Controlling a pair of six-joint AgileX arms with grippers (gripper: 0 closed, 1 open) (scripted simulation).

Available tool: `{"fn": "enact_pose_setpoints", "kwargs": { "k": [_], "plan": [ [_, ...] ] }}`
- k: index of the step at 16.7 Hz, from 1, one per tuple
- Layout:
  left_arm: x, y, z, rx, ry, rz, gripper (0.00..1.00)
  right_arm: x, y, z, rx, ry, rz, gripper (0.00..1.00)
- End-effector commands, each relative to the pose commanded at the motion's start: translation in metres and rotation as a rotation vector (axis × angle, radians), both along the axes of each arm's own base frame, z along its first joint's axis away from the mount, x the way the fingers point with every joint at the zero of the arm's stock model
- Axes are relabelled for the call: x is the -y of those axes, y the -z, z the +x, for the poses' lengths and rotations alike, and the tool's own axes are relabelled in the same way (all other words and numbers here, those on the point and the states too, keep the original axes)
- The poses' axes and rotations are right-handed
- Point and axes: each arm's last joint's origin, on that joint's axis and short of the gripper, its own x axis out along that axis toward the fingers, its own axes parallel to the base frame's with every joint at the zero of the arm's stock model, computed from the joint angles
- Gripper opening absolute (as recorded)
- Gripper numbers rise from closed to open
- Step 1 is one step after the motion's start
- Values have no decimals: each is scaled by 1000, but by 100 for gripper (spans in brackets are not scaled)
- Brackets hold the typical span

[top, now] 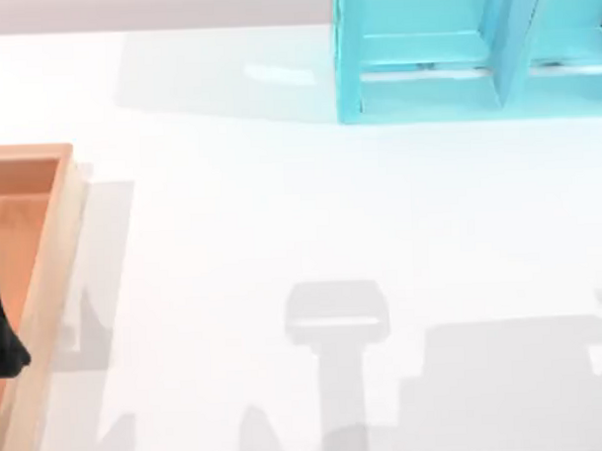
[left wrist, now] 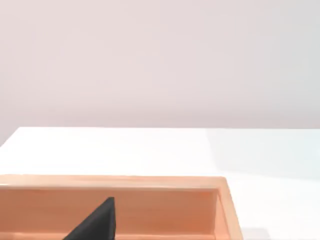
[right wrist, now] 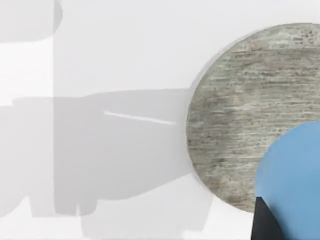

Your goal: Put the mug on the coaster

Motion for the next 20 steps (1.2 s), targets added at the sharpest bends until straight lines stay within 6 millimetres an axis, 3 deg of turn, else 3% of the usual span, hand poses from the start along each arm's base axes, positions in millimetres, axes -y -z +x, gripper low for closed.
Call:
{"fn": "enact_pose_setpoints", "kwargs": {
  "k": [6, 11, 20],
  "plan": [
    [0, 0, 0, 0, 0, 0, 100, 8, 49, -1, 4, 12, -1, 0],
    [0, 0, 0, 0, 0, 0, 100, 9, 54, -2, 2, 10, 0, 0],
    [0, 0, 0, 0, 0, 0, 100, 9, 54, -2, 2, 10, 0, 68]
  ]
}}
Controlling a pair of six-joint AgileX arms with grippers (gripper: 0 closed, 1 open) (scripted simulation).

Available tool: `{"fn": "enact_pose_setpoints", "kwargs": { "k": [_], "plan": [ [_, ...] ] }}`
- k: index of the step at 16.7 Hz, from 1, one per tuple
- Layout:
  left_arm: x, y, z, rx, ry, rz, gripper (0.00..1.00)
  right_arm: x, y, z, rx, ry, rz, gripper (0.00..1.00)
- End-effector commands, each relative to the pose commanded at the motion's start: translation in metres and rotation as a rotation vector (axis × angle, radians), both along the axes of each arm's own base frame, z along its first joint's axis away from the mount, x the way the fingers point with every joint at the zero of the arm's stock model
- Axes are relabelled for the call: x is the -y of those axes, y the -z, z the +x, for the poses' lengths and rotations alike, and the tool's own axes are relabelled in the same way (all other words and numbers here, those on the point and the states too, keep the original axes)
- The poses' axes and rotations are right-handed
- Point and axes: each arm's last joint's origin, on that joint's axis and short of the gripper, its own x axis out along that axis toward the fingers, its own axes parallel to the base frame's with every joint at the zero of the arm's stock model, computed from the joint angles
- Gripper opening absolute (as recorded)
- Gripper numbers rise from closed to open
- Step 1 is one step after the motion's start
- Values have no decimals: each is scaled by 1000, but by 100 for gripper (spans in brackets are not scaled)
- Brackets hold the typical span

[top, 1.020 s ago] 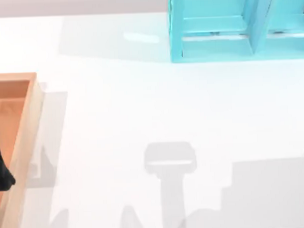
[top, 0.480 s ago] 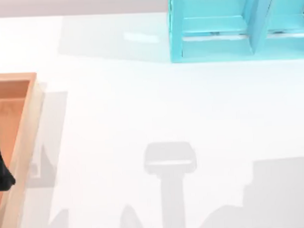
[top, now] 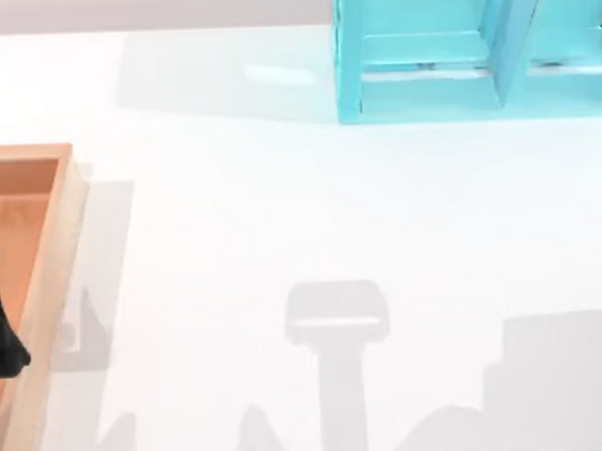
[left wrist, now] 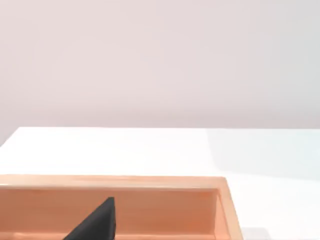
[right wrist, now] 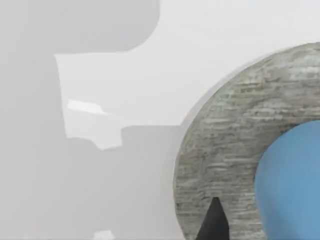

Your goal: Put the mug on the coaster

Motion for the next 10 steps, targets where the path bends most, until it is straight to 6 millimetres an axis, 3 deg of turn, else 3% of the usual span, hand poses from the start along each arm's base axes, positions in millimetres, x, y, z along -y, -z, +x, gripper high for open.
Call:
{"fn": "enact_pose_setpoints", "kwargs": {
  "k": [4, 10],
  "plan": [
    [0, 0, 0, 0, 0, 0, 100, 0, 0, 0, 0, 0, 0, 98],
    [0, 0, 0, 0, 0, 0, 100, 0, 0, 0, 0, 0, 0, 100]
  ]
}}
